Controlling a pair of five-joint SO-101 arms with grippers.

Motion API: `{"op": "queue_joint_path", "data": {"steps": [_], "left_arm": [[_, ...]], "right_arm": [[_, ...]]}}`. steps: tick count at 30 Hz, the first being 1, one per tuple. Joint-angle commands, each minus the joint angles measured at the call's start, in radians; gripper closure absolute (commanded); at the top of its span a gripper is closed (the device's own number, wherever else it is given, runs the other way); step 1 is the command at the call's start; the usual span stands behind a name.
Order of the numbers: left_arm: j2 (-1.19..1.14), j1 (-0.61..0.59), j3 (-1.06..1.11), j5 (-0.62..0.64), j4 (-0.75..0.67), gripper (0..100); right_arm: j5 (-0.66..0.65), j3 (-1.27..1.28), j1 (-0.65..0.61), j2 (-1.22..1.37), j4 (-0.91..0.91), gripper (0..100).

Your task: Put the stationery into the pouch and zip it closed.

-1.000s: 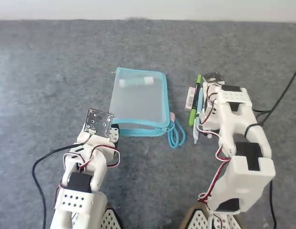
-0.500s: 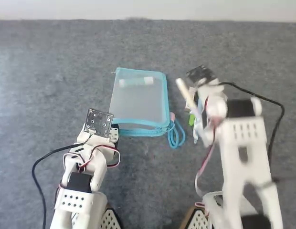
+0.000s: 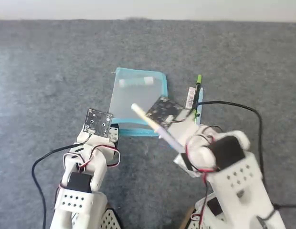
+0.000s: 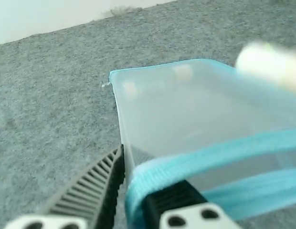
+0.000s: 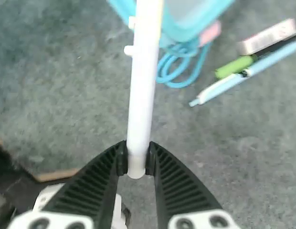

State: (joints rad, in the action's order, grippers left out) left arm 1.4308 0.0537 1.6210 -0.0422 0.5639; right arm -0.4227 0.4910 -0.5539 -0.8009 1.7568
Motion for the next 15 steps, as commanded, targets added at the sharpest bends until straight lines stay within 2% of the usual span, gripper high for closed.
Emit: {"op": "queue_joint_path", "data": {"steps": [1,8,15], "left_arm": [[-0.005,-0.032,-0.024,0.034,-0.038,99],[-0.005,-0.143,-0.053,0.075,-0.038,99],[-0.005,-0.144,-0.056,0.075,-0.038,99]], "right_arm": [[-0.009,-0.011,-0.028,0.064,0.041,99.1],[-0.008,-0.009,-0.033,0.082,0.041,99.1],[-0.009,-0.052,-0.082,0.071,0.042,99.1]]}}
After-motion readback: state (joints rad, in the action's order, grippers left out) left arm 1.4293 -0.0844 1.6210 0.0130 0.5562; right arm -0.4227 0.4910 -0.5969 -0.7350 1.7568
